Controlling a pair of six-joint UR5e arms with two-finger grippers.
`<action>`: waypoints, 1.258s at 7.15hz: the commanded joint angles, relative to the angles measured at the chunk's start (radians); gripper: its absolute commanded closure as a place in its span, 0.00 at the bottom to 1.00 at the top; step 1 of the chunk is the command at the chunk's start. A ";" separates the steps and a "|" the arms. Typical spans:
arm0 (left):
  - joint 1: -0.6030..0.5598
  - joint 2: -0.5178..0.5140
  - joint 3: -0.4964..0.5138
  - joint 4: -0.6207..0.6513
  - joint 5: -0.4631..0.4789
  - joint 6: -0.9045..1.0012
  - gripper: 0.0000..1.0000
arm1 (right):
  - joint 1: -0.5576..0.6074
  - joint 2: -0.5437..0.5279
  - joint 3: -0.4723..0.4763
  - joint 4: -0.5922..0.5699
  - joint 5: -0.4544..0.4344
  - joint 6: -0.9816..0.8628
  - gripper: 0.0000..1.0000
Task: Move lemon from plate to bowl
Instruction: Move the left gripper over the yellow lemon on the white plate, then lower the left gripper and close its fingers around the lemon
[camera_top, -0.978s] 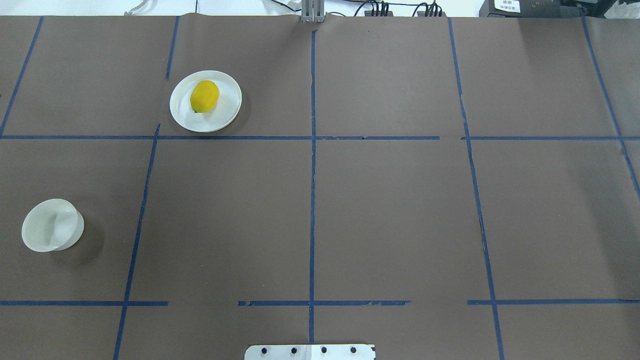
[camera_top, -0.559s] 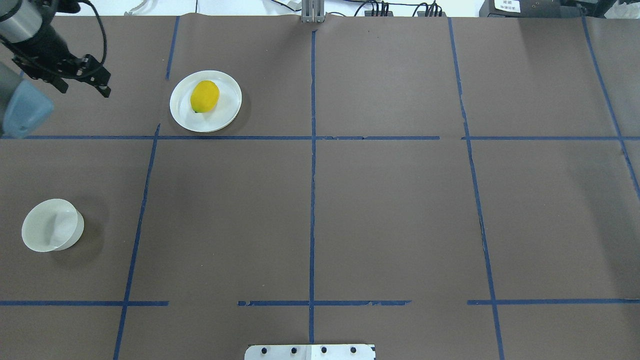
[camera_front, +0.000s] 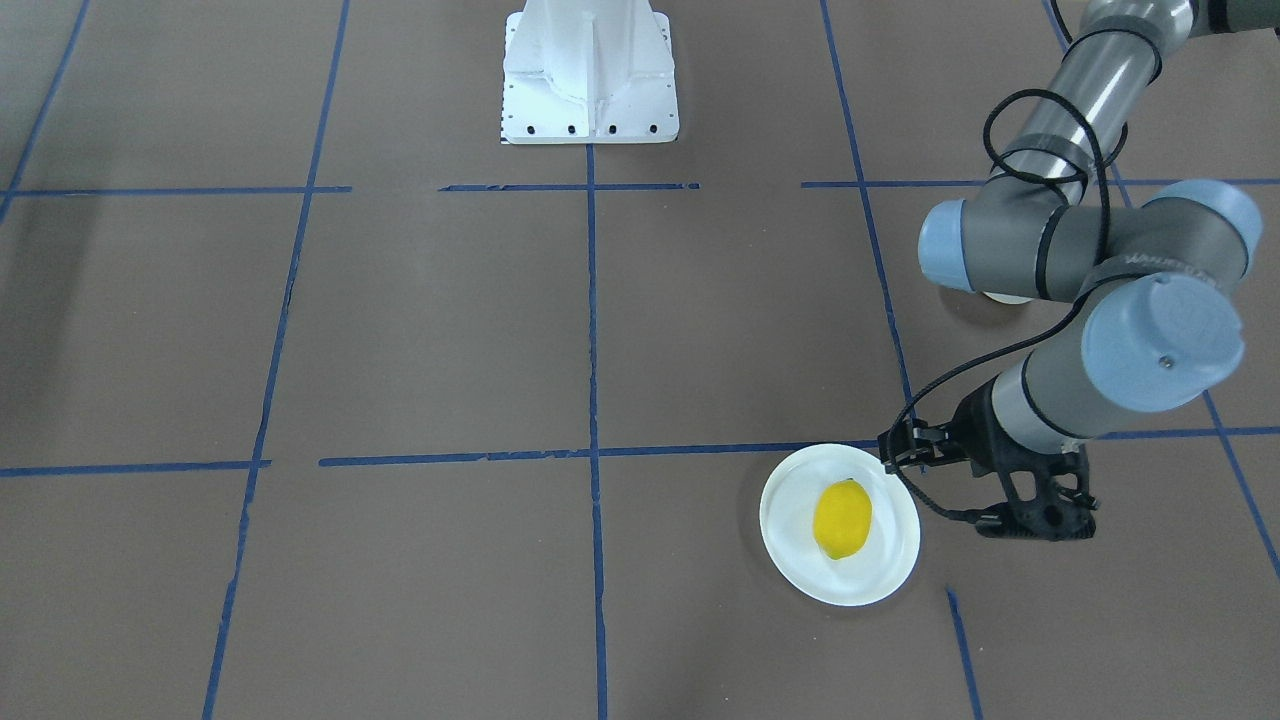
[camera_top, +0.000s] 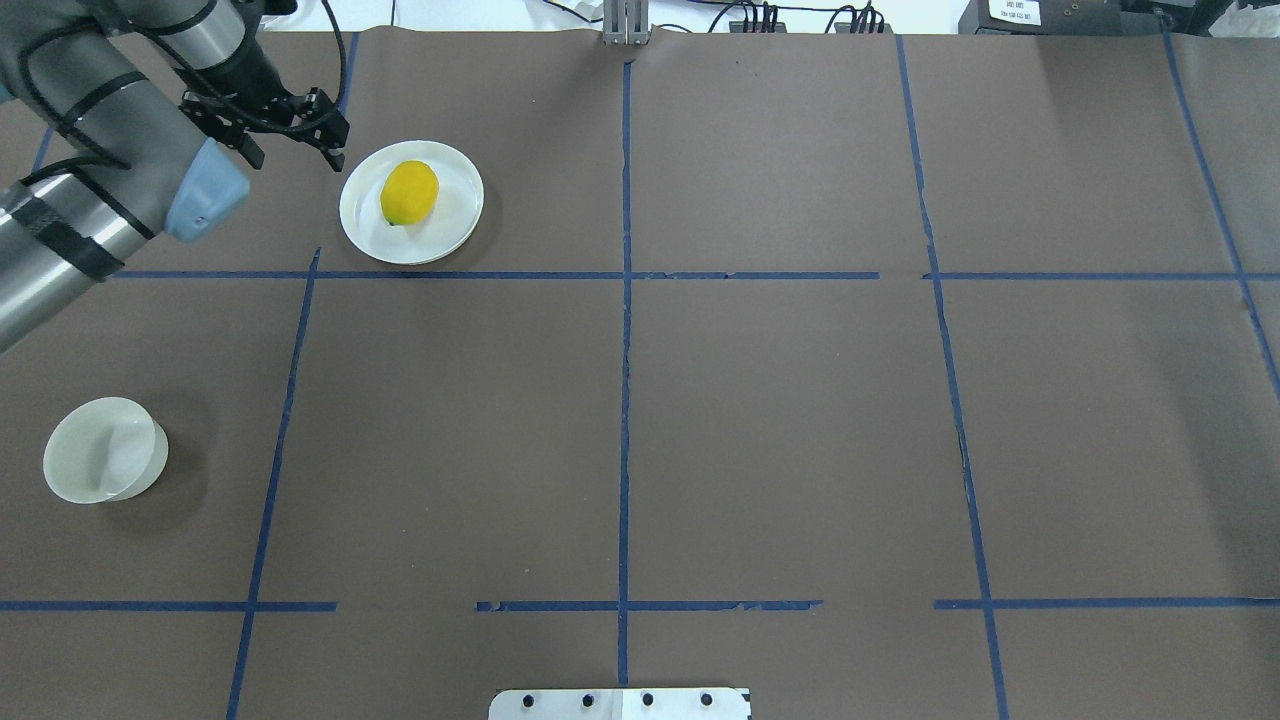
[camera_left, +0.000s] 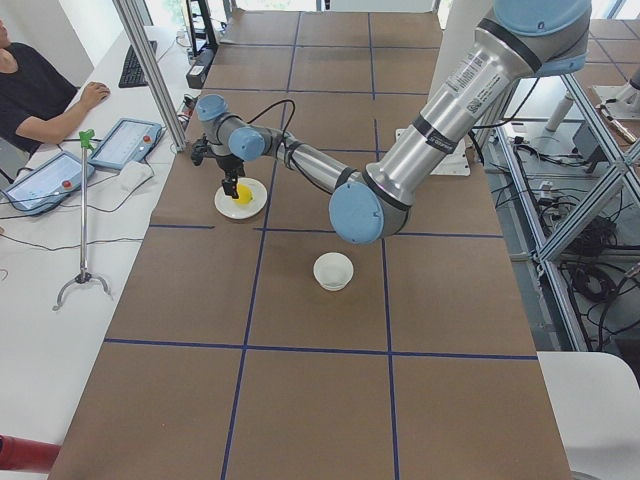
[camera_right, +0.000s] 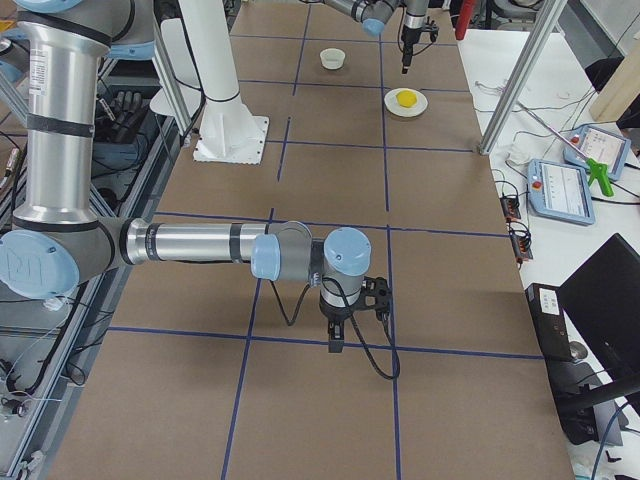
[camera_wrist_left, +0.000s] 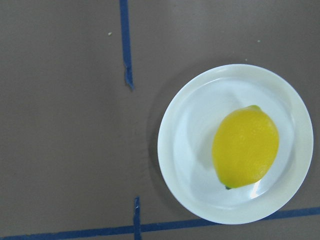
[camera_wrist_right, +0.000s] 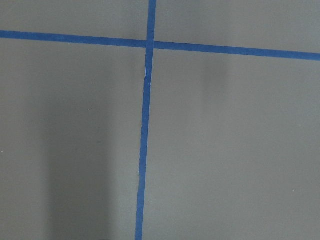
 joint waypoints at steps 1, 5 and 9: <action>0.037 -0.054 0.155 -0.166 0.002 -0.074 0.00 | 0.000 0.000 0.000 0.000 0.000 0.000 0.00; 0.069 -0.060 0.189 -0.208 0.031 -0.085 0.00 | 0.000 0.000 0.000 0.000 0.000 0.000 0.00; 0.086 -0.109 0.304 -0.280 0.056 -0.088 0.00 | 0.000 0.000 0.000 0.000 0.000 0.000 0.00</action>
